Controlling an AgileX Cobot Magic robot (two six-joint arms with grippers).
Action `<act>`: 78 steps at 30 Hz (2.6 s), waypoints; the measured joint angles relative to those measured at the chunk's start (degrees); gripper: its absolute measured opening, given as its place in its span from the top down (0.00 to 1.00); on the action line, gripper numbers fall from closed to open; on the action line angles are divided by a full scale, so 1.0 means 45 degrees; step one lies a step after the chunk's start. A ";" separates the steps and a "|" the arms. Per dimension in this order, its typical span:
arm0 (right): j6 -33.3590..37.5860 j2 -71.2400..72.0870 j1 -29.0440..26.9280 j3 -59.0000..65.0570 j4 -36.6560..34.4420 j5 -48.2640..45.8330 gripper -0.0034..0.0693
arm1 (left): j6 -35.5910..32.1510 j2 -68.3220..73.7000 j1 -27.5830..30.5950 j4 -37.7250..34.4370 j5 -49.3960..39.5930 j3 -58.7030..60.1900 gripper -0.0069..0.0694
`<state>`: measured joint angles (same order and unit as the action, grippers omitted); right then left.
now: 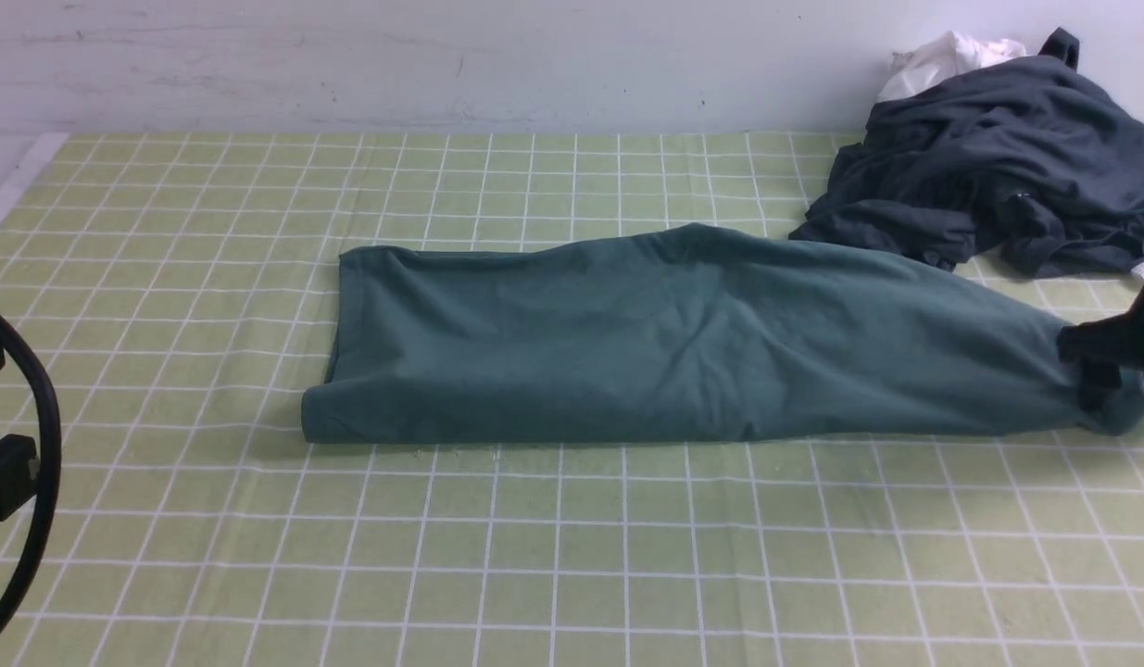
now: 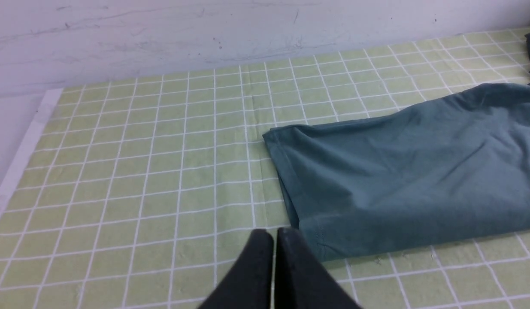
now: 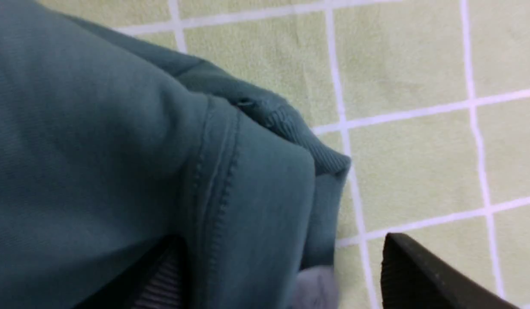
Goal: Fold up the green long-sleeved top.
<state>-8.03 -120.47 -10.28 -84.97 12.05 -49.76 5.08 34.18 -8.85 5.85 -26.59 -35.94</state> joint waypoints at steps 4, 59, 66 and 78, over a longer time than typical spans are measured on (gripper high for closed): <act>-0.0087 -0.0106 0.0000 -0.0081 -0.0101 0.0044 0.33 | 0.0000 0.0000 0.0000 0.0013 0.0013 0.0000 0.91; 0.5708 -0.0835 0.8511 -0.5301 -1.0495 0.1490 0.51 | 0.0035 0.0000 0.0000 0.0080 0.0106 0.0000 0.91; 0.6044 -0.1784 0.8870 -0.5326 -1.0620 0.1517 0.70 | 0.0035 0.0000 0.0000 0.0080 0.0290 0.0000 0.91; 0.7450 -0.1032 0.9450 -0.5762 -0.9524 -0.0064 0.97 | -0.0792 -0.1506 0.0000 0.0390 0.1865 0.0910 0.91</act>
<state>25.50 -125.12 32.25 -110.89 -30.81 -50.05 1.51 27.40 -8.85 7.61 -18.20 -31.84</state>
